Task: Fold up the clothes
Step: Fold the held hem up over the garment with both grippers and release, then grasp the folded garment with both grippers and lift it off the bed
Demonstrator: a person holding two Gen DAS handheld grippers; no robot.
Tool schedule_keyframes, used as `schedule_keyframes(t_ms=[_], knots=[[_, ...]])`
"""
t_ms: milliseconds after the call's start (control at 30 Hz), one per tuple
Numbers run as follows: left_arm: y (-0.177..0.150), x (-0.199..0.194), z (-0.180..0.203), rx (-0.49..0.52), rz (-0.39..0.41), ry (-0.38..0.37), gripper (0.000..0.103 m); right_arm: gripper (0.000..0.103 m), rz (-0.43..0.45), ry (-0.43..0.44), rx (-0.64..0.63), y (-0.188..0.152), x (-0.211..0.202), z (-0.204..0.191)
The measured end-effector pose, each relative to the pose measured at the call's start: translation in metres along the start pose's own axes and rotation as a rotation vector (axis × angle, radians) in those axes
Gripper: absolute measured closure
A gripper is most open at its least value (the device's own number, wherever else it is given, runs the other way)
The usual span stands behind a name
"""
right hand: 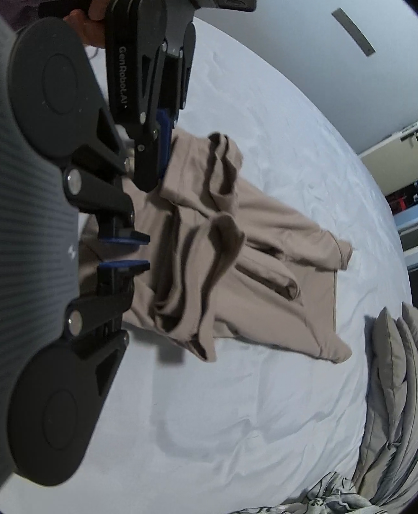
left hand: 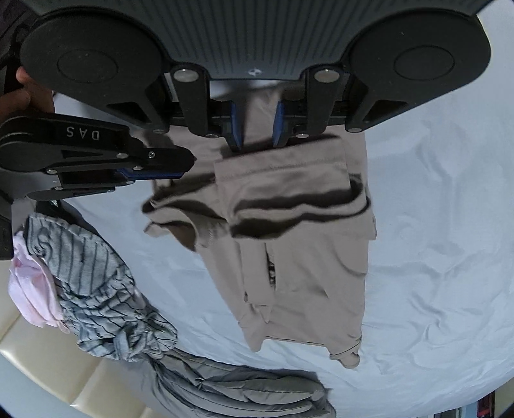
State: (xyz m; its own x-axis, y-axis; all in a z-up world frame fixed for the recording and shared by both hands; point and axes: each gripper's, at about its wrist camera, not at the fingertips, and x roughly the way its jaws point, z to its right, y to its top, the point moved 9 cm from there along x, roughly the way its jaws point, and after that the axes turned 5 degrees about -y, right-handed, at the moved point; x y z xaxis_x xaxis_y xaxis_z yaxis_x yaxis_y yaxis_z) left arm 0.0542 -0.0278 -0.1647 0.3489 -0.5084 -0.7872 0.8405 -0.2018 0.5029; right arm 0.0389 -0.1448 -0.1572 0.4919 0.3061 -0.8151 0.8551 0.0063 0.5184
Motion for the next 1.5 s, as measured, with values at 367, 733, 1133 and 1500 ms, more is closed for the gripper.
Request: schedule_keyframes(t_ms=[367,733,1133,1500], knots=[[0.036,0.016,-0.008,-0.011,0.029,0.067,0.084,0.091,0.047,-0.033,0.038,0.031,0.017,0.008],[0.059,-0.001,-0.026,0.004,0.152,0.171,0.08,0.085,0.134,-0.105,0.031,0.056,0.009,0.022],[0.008,-0.036,0.01,0.373,0.107,0.211,0.051,0.059,0.169,-0.049,-0.298,0.006,-0.031,-0.025],[-0.05,0.0,0.03,0.806,0.029,0.39,0.048,0.055,0.138,-0.227,-0.681,-0.058,-0.014,-0.04]])
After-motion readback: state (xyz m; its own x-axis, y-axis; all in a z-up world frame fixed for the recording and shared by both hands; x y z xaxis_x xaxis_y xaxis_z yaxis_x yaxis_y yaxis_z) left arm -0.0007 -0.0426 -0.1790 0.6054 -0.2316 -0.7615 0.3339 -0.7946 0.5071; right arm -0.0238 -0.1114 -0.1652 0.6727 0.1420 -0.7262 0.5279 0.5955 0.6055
